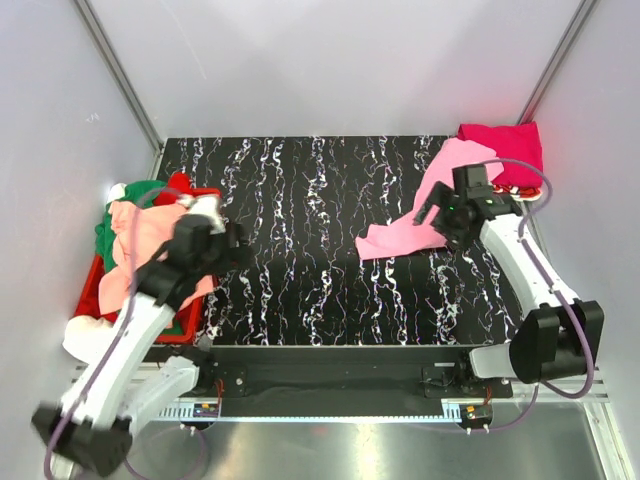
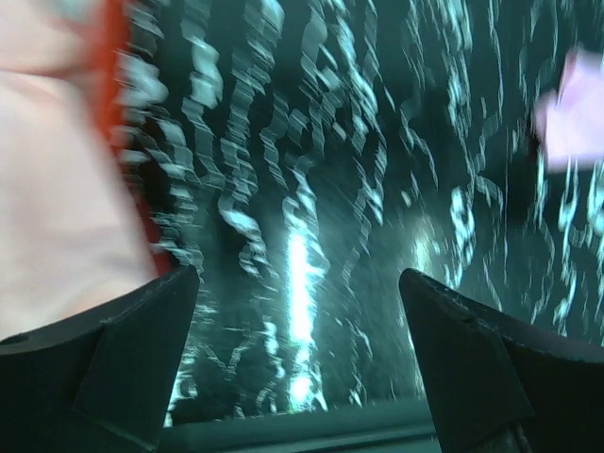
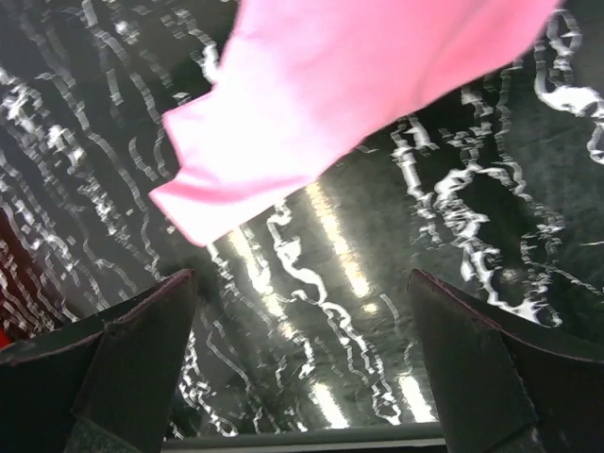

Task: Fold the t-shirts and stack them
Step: Move the tshirt to the center of the board

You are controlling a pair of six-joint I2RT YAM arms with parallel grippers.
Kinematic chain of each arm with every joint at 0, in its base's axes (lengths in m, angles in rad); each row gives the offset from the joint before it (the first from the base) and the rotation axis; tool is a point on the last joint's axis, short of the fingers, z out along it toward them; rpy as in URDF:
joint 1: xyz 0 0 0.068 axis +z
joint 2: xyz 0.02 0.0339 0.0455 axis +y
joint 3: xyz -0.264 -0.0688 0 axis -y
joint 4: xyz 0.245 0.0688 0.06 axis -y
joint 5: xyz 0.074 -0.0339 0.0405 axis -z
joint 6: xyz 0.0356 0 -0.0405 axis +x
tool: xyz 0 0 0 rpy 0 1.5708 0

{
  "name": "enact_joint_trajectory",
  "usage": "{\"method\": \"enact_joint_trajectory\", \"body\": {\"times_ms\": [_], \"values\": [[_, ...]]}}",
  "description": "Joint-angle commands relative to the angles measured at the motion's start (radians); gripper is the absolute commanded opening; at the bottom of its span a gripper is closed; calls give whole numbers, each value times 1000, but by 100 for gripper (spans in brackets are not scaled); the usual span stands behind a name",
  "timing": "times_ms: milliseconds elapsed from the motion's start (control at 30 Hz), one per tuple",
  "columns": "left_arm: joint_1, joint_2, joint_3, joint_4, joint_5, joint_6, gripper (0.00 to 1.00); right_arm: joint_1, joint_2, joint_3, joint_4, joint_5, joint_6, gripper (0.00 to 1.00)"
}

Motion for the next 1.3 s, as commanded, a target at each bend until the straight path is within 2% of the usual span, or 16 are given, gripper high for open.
{"method": "enact_joint_trajectory", "body": {"times_ms": [0,33,67,167,300,500,733,800,900,933,1133,1233,1267], "values": [[-135,162,92,132,20,-40,95,-24,-8,-31,105,-48,-50,100],[-143,214,112,151,38,-43,94,-22,59,-16,120,-127,-41,100],[-143,235,135,161,66,-46,94,13,99,5,122,-137,-33,100],[-143,262,230,135,43,-16,95,164,267,143,68,-30,-38,100],[-126,227,278,41,-12,50,99,252,443,300,33,16,-12,100],[-49,68,168,-21,-15,110,99,315,619,412,18,50,10,99],[-43,-98,86,-61,-3,82,99,334,760,526,-45,134,-23,96],[-43,-122,66,-67,-2,73,99,334,780,542,-68,133,-27,90],[-43,-158,63,-79,-3,66,99,340,784,517,-61,133,-18,74],[-43,-167,65,-82,-3,66,99,343,781,509,-56,131,-15,61],[-43,-184,59,-76,-17,63,99,377,800,501,-62,126,-7,31],[-43,-196,59,-75,-21,61,99,389,810,512,-65,119,-4,11],[-43,-201,56,-72,-23,61,99,393,811,521,-68,119,-4,0]]}}
